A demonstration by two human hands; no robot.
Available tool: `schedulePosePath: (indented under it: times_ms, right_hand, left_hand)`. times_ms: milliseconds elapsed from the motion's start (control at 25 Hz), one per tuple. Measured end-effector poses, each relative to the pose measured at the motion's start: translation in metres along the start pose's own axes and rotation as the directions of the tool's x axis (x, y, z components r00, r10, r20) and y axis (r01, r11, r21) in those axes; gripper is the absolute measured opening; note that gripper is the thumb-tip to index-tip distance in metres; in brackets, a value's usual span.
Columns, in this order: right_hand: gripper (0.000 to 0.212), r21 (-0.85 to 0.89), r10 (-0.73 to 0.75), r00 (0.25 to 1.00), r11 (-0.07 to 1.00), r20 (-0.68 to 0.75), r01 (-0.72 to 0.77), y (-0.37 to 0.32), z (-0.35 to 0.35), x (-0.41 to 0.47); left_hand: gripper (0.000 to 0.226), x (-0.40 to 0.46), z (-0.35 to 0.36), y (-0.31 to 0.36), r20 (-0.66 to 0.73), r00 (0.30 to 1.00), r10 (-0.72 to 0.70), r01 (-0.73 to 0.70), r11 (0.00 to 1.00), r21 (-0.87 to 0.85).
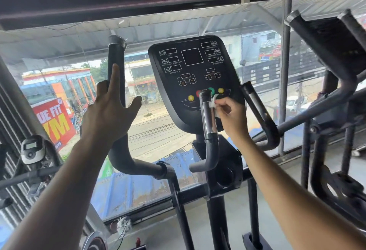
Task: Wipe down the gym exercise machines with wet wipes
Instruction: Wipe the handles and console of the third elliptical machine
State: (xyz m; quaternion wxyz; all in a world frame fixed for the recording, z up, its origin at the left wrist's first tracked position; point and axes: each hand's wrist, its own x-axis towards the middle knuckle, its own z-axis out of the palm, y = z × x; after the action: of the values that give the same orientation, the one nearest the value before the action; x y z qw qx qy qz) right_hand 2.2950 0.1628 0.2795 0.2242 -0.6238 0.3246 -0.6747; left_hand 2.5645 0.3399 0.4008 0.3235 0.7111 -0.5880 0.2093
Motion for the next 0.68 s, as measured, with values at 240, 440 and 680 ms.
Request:
schedulePosePath:
  times_ms: [240, 440, 680]
  right_hand:
    - [0.016, -0.189, -0.208, 0.978, 0.961, -0.024, 0.2, 0.001, -0.014, -0.062]
    - [0.015, 0.224, 0.18, 0.982, 0.961, -0.054, -0.164, -0.019, 0.011, 0.017]
    - [0.021, 0.451, 0.399, 0.887, 0.764, 0.232, -0.462, 0.014, 0.005, 0.003]
  left_hand:
    - [0.092, 0.003, 0.001, 0.0, 0.007, 1.0, 0.001, -0.001, 1.0, -0.008]
    - [0.09, 0.001, 0.0, -0.001, -0.001, 1.0, 0.001, -0.001, 0.999, -0.041]
    - [0.089, 0.001, 0.0, 0.0, -0.01, 1.0, -0.005, 0.004, 0.996, -0.089]
